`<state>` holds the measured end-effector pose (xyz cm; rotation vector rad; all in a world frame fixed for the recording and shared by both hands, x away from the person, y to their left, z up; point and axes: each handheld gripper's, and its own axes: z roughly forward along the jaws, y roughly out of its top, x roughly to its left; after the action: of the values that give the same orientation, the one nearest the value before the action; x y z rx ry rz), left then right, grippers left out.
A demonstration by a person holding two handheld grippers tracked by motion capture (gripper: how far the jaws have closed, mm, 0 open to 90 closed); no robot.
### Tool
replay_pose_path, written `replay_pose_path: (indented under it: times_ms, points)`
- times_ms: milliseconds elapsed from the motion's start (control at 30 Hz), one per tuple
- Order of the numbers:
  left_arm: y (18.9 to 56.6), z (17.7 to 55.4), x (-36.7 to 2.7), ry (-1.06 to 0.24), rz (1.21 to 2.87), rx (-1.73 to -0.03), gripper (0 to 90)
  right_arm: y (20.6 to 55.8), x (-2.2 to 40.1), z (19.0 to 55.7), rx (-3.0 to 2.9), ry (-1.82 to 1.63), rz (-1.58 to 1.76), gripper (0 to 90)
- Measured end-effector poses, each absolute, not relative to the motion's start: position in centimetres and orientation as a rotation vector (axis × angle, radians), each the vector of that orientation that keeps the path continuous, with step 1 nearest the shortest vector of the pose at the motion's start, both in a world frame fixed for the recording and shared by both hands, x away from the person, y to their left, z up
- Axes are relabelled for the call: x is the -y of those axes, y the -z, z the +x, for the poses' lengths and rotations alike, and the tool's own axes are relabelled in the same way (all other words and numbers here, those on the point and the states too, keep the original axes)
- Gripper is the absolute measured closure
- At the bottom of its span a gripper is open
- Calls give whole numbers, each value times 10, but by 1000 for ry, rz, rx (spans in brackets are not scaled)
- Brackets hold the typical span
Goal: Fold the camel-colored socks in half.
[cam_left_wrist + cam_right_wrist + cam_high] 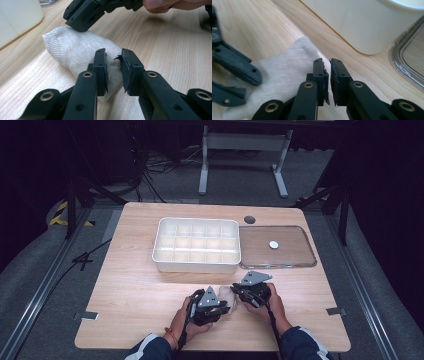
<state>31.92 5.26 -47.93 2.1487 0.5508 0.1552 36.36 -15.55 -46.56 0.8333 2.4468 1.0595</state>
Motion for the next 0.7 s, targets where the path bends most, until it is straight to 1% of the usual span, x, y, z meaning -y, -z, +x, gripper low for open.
replay_pose_path:
  times_ms: [133,300,367,533,700]
  points:
    - [479,319,-52,-158,2151,-553,749,462,161,364,-2418,-1054,879,836]
    - [480,320,-52,-146,2142,-556,749,448,164,359,-2413,-1236,860,801]
    - [480,320,-52,-145,2143,-555,749,446,161,355,-2434,-1279,809,804]
    - [480,319,-52,-146,2140,-558,749,454,147,351,-2501,-1237,735,816]
    - [480,318,-52,-161,2147,-552,749,464,148,357,-2519,-1181,792,811]
